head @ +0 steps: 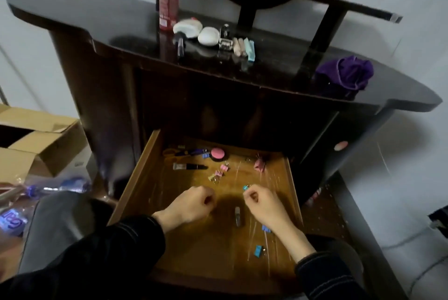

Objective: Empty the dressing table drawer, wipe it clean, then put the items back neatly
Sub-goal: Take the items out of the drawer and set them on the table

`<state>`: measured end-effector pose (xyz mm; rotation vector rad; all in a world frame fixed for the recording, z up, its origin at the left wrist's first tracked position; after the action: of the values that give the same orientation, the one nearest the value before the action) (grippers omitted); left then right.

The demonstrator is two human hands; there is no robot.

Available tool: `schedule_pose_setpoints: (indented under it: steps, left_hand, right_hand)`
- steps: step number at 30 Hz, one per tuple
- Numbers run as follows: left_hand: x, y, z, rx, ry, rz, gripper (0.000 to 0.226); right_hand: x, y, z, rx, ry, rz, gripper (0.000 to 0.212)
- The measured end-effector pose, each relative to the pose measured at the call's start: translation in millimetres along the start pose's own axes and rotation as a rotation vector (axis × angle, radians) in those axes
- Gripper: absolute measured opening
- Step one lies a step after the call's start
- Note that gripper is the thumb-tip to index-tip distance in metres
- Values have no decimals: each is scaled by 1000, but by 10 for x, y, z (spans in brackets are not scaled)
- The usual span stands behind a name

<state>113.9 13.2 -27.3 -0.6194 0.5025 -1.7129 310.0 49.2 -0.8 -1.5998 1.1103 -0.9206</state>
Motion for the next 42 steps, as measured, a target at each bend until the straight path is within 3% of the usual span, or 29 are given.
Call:
schedule_pose_setpoints:
  steps: [4, 8, 13, 18, 21, 24, 27, 32, 35, 37, 40, 42]
  left_hand:
    - [-125, 236, -83, 19, -43, -159, 19]
    - [-159, 322, -114, 42, -38, -170, 20]
    - [-140, 315, -96, 79, -42, -165, 19]
    - [-156, 280, -138, 111, -77, -160, 19]
    - [-163, 289, -165, 152, -115, -161, 19]
    - [-162, 325, -178, 197, -165, -192, 19]
    - [-161, 353, -183, 338, -243, -207, 19]
    - [-107, 374, -151, 862, -467, -159, 28]
    - [-60, 437, -103, 1161, -612, -255, 32]
    - [-62, 451, -87, 1259, -648, -284, 29]
    - [-84, 430, -135, 1220, -659, -241, 28]
    - [-98, 400, -194, 1184, -666, -157, 25]
  right_hand:
    - [-19, 298, 78, 208, 70, -218, 10]
    - [80, 503, 168, 413, 53, -423, 12]
    - [144, 507, 208, 508, 66, -517, 14]
    - [239, 499, 276, 348, 224, -712, 44]
    - [298, 511, 286, 174, 336, -755, 38]
    - [244, 508, 251, 95, 288, -668, 15]
    - [161, 474, 174, -20, 182, -525, 15]
    - [94, 404, -23, -339, -59, -459, 8]
    - [102, 390, -105, -457, -140, -458, 8]
    - [95, 389, -105, -471, -130, -435, 10]
    - [44, 360, -20, -430, -13, -281, 9]
    - [32, 285, 81, -141, 85, -137, 10]
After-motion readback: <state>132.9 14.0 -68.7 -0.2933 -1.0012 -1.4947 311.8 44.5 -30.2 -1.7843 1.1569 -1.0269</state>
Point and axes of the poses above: each hand's wrist, its own x-axis away from the middle knuckle, its own y-axis out of the palm, z = x × y, the point moved 4 cm from there along -x, towards the middle knuckle, and after that the axes turned 13 degrees about x, right-handed, at the moved point
